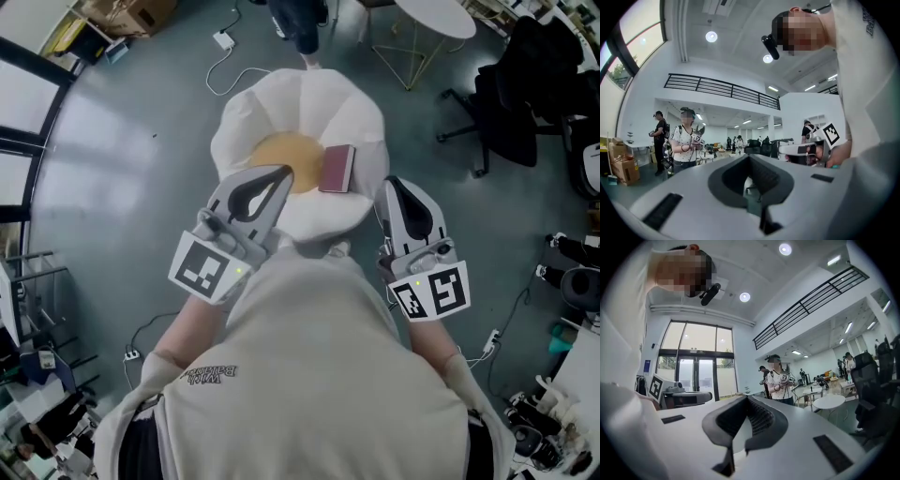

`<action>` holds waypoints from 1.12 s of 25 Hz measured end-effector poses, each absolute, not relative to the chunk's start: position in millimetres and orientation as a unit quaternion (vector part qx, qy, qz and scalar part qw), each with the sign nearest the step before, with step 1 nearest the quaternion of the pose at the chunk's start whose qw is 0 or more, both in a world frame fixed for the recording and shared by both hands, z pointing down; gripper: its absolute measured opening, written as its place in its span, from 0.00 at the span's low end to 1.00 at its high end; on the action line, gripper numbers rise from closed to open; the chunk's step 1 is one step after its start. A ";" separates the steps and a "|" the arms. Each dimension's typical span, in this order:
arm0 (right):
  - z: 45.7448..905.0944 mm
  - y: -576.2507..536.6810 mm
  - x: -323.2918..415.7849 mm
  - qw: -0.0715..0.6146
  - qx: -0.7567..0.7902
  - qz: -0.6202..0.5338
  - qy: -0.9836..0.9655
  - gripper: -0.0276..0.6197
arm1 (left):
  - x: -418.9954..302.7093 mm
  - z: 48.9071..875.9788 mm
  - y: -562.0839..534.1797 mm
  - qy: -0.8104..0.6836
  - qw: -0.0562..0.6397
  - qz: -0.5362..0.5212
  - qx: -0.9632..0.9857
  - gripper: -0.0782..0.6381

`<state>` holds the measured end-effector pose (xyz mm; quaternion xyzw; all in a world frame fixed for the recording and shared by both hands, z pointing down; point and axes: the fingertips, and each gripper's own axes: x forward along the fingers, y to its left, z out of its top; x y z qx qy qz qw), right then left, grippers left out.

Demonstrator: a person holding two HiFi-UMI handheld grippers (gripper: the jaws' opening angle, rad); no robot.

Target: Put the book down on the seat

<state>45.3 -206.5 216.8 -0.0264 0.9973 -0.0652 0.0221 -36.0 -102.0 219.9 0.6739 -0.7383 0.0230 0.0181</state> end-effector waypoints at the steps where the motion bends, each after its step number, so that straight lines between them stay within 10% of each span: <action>1: 218.6 -204.2 42.4 0.020 -0.024 -0.066 0.997 0.06 | -39.1 220.3 -100.4 -0.739 0.019 0.021 0.673 0.12; 28: 202.2 -194.7 5.0 0.014 -0.016 -0.011 1.000 0.06 | -73.2 212.8 -101.2 -0.733 0.013 0.001 0.680 0.12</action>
